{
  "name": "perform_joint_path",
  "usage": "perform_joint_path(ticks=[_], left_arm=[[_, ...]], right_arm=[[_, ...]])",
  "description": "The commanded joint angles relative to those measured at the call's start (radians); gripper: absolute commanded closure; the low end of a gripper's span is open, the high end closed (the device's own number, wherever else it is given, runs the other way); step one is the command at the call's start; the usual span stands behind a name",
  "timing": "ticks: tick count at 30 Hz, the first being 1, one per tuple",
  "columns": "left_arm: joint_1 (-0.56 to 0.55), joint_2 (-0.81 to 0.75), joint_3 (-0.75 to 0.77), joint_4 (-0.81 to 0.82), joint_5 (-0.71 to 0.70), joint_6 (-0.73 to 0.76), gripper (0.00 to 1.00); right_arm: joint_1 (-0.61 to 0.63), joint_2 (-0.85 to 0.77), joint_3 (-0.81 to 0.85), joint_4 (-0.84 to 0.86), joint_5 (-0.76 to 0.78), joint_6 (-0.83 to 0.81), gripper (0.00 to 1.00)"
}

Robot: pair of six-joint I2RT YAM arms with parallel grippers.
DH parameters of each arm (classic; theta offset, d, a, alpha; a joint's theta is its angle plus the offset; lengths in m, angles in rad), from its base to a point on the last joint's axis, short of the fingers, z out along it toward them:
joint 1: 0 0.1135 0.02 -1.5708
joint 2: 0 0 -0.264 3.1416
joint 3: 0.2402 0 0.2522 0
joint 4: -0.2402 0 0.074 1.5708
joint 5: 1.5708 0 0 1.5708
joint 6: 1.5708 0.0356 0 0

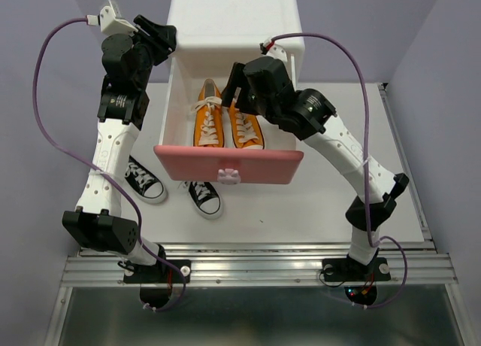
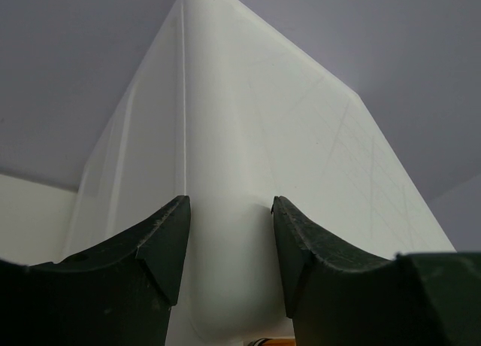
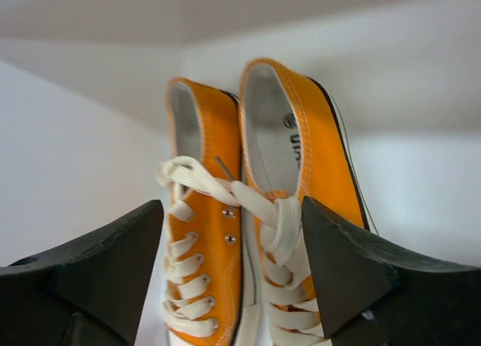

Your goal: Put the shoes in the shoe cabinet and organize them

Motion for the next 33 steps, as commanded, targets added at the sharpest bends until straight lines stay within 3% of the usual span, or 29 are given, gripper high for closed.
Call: perform_joint_path(ticks=[1, 3, 4, 9, 12, 23, 29, 33], left_arm=[[-0.007, 0.098, -0.059, -0.319, 0.024, 0.061, 0.43], [-0.007, 0.098, -0.051, -0.320, 0.031, 0.060, 0.43], [-0.007, 0.098, -0.048, -0.319, 0.031, 0.058, 0.43], [-0.007, 0.104, -0.037, -0.323, 0.043, 0.054, 0.43], [-0.009, 0.106, -0.028, -0.328, 0.047, 0.054, 0.43], [-0.009, 0.115, 0.018, -0.381, 0.040, 0.106, 0.43], [-0.009, 0.104, 0.003, -0.392, 0.044, 0.121, 0.43], [-0.009, 0.098, -0.013, -0.372, 0.063, 0.110, 0.43]], right_arm=[[0.008, -0.112, -0.020, 0.246, 0.005, -0.071, 0.17], [0.008, -0.149, -0.056, 0.321, -0.034, -0.103, 0.02], [0.008, -0.165, -0.073, 0.350, -0.069, -0.112, 0.00], [0.008, -0.312, -0.207, 0.530, -0.234, -0.223, 0.00], [0.008, -0.370, -0.264, 0.555, -0.366, -0.252, 0.00], [0.045, -0.261, -0.002, 0.306, -0.888, -0.330, 0.00], [0.125, -0.243, 0.023, 0.285, -0.982, -0.363, 0.00], [0.215, -0.199, 0.055, 0.115, -0.968, -0.459, 0.00]])
